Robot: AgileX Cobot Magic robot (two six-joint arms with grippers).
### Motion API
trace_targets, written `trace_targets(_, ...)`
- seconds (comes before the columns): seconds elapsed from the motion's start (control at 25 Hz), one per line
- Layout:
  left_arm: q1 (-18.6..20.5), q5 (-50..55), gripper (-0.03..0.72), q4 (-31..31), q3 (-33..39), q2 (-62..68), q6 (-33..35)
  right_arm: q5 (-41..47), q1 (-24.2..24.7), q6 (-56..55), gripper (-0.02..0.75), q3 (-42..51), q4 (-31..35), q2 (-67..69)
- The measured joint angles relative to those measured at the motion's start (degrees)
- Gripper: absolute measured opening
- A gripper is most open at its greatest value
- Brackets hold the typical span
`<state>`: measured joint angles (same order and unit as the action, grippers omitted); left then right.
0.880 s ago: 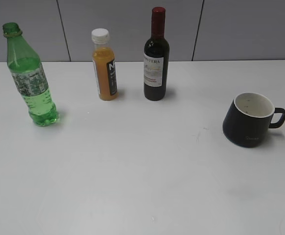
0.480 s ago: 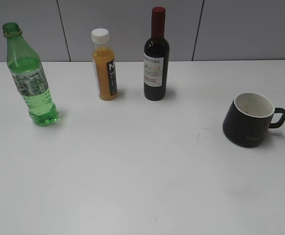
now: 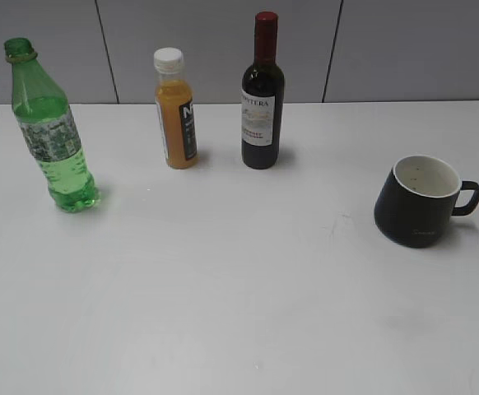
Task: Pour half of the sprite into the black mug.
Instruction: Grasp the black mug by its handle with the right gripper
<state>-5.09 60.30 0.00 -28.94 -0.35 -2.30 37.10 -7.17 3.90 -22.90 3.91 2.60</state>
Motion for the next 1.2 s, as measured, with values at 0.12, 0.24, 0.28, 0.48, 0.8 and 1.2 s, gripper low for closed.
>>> trace_targets(0.12, 0.0, 0.0, 0.238, 0.0, 0.0, 0.0, 0.0, -5.5, 0.0, 0.0, 0.592, 1.9, -0.4, 2.7)
trace_targets(0.24, 0.0, 0.0, 0.238, 0.0, 0.0, 0.0, 0.0, -13.0, 0.0, 0.0, 0.592, 3.9, -0.6, 5.7)
trace_targets(0.28, 0.0, 0.0, 0.238, 0.0, 0.0, 0.0, 0.0, -15.4, 0.0, 0.0, 0.592, 4.5, -0.6, 6.9)
trace_targets(0.48, 0.0, 0.0, 0.238, 0.0, 0.0, 0.0, 0.0, -27.0, 0.0, 0.0, 0.592, 7.4, -1.9, 13.8)
trace_targets(0.8, 0.0, 0.0, 0.238, 0.0, 0.0, 0.0, 0.0, -45.4, 0.0, 0.0, 0.592, 10.3, -1.7, 30.0)
trace_targets(1.2, 0.0, 0.0, 0.238, 0.0, 0.0, 0.0, 0.0, -80.9, 0.0, -0.5, 0.592, 13.6, -1.4, 59.7)
